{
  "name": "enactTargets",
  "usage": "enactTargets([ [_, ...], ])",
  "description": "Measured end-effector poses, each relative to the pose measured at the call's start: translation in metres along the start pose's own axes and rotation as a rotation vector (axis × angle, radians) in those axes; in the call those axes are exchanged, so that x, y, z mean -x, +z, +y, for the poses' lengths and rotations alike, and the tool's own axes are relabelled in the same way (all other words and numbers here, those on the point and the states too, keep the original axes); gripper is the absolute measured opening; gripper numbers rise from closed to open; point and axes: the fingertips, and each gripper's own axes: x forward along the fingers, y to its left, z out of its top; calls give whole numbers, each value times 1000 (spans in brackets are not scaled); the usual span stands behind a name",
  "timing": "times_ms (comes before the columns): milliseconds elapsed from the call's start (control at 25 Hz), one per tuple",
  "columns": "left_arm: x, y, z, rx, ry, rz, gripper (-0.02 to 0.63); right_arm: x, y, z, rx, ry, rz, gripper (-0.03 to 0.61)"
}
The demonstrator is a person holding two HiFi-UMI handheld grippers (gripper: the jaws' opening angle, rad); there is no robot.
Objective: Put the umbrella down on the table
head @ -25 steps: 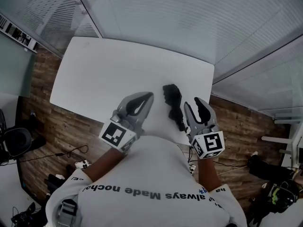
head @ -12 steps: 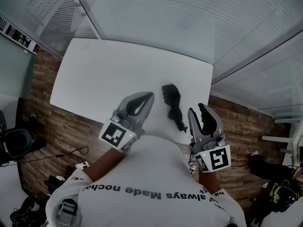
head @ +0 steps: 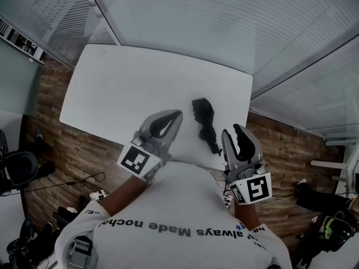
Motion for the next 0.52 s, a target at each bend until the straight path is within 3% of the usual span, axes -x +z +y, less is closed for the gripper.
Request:
enactTargets([
  [520, 5, 2, -5, 6, 12, 0, 3, 6, 3, 4, -8, 2, -3, 115],
])
